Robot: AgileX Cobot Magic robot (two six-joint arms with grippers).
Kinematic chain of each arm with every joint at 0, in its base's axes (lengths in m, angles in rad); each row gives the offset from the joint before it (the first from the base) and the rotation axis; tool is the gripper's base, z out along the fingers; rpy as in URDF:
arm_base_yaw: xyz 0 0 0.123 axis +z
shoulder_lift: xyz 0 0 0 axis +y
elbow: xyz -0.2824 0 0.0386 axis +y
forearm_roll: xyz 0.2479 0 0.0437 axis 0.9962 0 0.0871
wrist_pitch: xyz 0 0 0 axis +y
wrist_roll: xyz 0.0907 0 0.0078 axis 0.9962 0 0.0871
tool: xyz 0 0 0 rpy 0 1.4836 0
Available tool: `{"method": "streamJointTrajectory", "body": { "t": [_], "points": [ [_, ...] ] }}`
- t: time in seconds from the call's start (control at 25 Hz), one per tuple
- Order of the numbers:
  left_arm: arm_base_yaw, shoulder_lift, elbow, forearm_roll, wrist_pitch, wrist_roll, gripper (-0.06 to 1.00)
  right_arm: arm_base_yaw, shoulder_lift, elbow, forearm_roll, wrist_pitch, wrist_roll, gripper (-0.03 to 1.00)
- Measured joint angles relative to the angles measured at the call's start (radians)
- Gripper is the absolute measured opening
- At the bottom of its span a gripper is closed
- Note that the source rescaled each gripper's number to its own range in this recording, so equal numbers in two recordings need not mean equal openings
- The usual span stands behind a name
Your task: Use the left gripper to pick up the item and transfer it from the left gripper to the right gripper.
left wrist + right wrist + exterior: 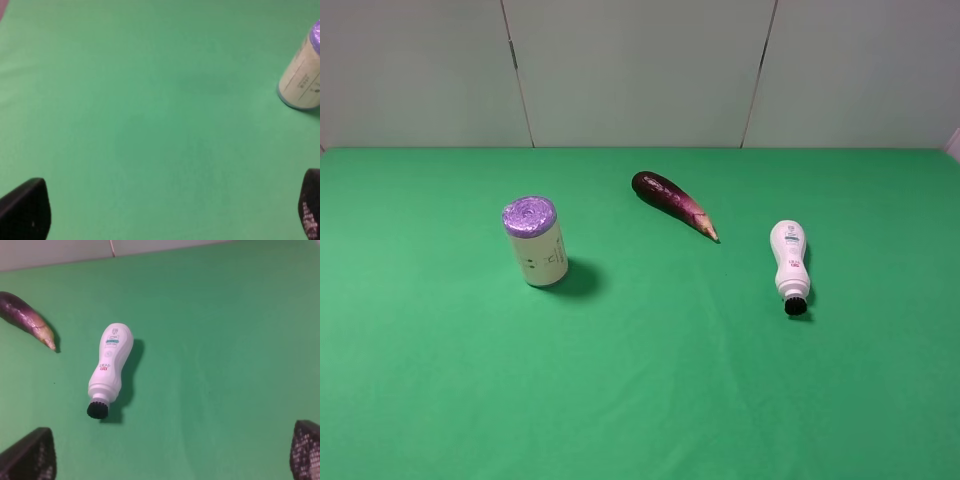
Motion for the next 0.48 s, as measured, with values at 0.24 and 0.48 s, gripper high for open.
{"method": "streamJointTrajectory", "body": {
  "t": [0.24, 0.48],
  "points": [
    [0.0, 0.0, 0.0, 0.0, 0.0, 0.0, 1.0, 0.0, 0.0, 0.0, 0.002, 0.0, 0.0, 1.0],
    [0.0, 0.0, 0.0, 0.002, 0.0, 0.0, 1.0, 0.0, 0.0, 0.0, 0.003, 0.0, 0.0, 1.0]
  ]
}}
